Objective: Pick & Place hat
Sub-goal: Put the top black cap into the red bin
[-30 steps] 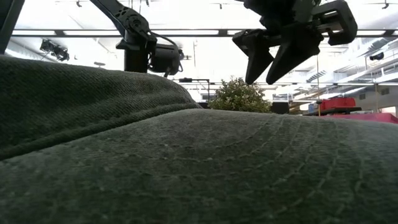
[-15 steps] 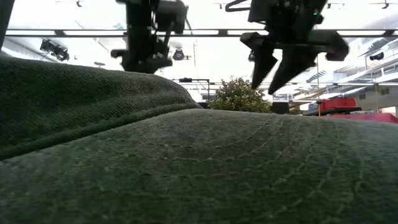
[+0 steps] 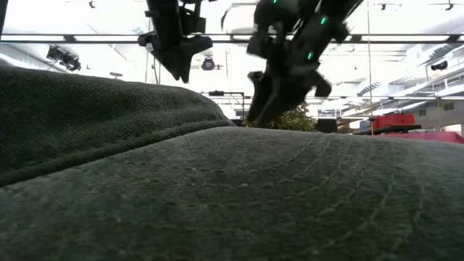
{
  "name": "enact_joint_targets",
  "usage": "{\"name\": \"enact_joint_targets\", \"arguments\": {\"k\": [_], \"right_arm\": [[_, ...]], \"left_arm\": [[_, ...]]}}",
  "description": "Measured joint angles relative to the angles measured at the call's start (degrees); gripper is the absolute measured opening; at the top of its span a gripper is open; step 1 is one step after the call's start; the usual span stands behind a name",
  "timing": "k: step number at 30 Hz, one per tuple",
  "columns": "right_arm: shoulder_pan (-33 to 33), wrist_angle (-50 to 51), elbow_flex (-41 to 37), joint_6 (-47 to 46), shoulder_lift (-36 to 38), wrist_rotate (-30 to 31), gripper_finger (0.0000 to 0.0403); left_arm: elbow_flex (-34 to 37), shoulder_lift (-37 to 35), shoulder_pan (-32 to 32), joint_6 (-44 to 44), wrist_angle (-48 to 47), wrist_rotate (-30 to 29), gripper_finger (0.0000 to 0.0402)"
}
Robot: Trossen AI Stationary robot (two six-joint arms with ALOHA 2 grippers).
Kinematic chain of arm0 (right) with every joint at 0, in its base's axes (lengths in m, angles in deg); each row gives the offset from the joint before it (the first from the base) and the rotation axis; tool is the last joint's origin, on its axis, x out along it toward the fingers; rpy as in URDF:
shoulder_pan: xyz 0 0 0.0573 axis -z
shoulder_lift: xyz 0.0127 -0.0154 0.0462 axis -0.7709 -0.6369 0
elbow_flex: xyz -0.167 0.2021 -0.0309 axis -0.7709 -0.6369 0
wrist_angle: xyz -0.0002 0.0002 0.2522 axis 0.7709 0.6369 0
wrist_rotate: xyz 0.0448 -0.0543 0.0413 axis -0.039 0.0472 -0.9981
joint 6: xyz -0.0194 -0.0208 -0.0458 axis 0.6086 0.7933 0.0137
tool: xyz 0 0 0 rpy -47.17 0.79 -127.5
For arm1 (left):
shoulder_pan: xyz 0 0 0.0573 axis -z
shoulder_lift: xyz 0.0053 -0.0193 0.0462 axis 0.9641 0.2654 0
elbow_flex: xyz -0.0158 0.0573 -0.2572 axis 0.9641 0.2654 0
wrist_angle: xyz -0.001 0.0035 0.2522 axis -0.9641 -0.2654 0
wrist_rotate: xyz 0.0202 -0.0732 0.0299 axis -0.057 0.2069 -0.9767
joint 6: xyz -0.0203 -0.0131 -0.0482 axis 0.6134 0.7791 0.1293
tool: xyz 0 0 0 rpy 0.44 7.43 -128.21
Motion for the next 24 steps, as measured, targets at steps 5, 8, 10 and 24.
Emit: {"name": "enact_joint_targets", "arguments": {"k": [5, 8, 10, 24], "right_arm": [[3.33, -1.13, -0.02, -0.4, -5.28, -0.06, 0.0192], [4.76, -1.22, 0.0, -2.64, -7.25, -0.47, 0.0192], [5.17, -1.0, 0.07, -3.52, -7.82, -0.79, 0.0188], [1.14, 5.66, 1.09, -1.26, -3.45, 0.12, 0.0012]], "left_arm": [[0.0, 0.0, 0.02, -0.05, 0.22, -0.08, 0.014], [0.0, 0.0, -0.11, -0.07, 0.22, -0.16, 0.014], [0.0, 0.0, -0.11, -0.07, 0.23, -0.19, 0.014], [0.0, 0.0, -0.07, -0.04, 0.81, -0.15, 0.014]]}}
